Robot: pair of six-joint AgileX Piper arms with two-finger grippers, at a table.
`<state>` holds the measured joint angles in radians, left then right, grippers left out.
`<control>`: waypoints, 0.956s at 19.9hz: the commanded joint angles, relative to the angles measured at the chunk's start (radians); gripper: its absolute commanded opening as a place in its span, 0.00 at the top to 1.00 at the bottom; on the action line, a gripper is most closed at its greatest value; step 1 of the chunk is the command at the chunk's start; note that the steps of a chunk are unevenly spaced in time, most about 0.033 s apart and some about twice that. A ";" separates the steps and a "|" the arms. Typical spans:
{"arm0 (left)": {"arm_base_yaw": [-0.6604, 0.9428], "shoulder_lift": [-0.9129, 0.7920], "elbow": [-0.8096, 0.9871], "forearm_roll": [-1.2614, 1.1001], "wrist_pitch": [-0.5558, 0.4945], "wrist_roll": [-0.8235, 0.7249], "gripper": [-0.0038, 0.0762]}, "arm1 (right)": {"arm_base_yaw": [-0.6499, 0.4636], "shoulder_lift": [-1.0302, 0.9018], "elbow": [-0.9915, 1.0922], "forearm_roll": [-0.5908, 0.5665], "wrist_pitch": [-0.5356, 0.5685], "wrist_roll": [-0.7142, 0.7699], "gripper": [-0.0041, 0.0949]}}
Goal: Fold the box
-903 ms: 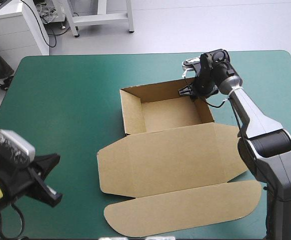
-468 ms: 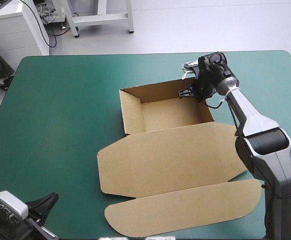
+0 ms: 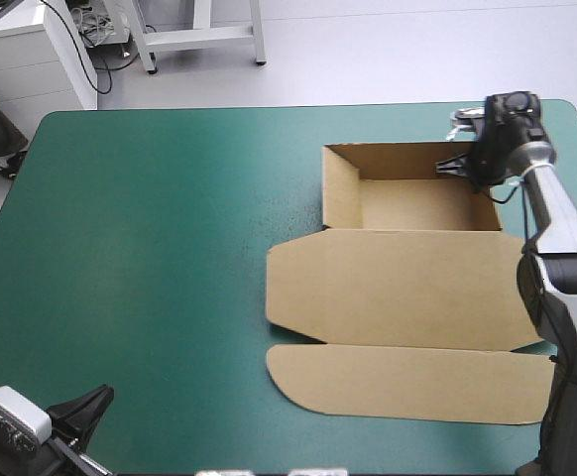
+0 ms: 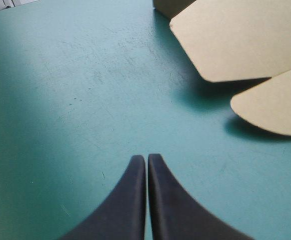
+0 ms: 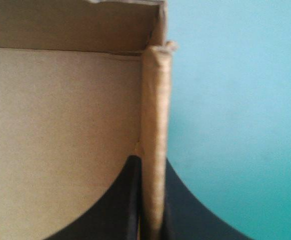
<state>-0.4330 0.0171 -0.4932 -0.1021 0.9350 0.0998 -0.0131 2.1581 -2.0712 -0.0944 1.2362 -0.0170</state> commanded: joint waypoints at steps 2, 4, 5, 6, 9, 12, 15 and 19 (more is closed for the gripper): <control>-0.008 0.015 -0.020 -0.006 -0.062 -0.010 0.96 | -0.240 -0.064 -0.024 -0.068 0.018 -0.021 0.98; -0.008 0.015 -0.020 -0.006 -0.046 -0.010 0.96 | -0.347 -0.064 -0.024 -0.013 0.018 -0.021 0.98; -0.008 0.015 -0.020 -0.006 -0.043 -0.010 0.96 | -0.378 -0.064 -0.024 0.008 0.018 -0.021 0.98; -0.008 0.015 -0.020 -0.006 -0.039 -0.010 0.96 | -0.419 -0.064 -0.024 0.048 0.018 -0.021 0.98; -0.008 0.015 -0.020 -0.001 -0.039 -0.010 0.96 | -0.456 -0.064 -0.024 0.065 0.018 -0.004 0.98; -0.008 0.015 -0.020 0.022 -0.039 -0.010 0.96 | -0.457 -0.064 -0.024 0.105 0.018 -0.084 0.85; -0.008 0.015 -0.020 0.028 -0.039 -0.010 0.96 | -0.457 -0.077 -0.028 0.094 0.018 -0.113 0.48; -0.008 0.015 -0.020 0.028 -0.039 -0.010 0.96 | -0.457 -0.152 -0.035 0.030 0.018 -0.094 0.30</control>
<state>-0.4330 0.0171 -0.4923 -0.0700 0.9619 0.0998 -0.4661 2.1206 -2.0712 -0.0306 1.2390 -0.1145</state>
